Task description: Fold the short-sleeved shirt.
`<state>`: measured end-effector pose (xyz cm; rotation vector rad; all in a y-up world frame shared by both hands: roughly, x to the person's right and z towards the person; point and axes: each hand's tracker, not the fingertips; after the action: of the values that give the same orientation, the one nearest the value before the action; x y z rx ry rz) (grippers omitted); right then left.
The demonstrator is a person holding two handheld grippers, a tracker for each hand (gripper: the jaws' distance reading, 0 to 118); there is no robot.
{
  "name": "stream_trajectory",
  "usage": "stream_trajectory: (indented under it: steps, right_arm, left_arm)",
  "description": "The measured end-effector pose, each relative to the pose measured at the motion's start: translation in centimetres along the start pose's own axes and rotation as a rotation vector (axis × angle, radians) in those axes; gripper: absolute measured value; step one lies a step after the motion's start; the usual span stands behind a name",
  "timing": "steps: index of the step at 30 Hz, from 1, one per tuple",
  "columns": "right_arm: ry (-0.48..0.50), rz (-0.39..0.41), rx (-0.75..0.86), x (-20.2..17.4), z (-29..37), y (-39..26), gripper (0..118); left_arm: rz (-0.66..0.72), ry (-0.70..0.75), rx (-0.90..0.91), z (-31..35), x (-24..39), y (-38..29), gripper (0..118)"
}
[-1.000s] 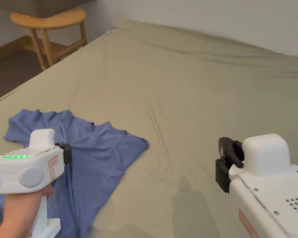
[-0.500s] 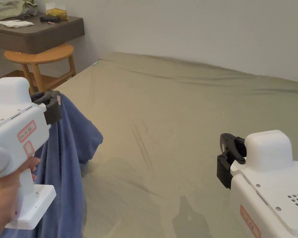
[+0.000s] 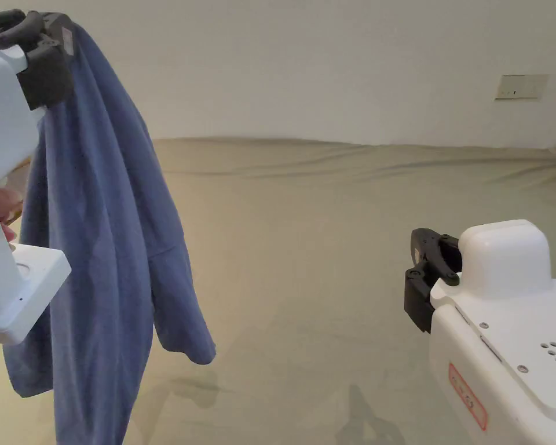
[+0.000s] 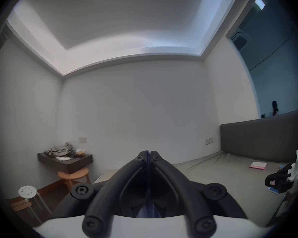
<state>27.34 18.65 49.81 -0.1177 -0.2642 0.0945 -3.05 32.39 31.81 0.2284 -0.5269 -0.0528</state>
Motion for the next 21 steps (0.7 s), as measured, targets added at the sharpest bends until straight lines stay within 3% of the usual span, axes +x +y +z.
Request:
stream_trajectory:
  steps: [12, 21]
  right_arm:
    - [-0.215, -0.035, -0.052, 8.5, 1.7, -2.3, 1]
    - [-0.315, -0.066, -0.164, 13.9, 0.1, -6.8, 1]
  left_arm:
    - [-0.071, -0.295, -0.020, -8.9, 14.3, -1.7, 0]
    - [-0.191, -0.440, -0.379, -20.6, 27.6, -17.3, 0]
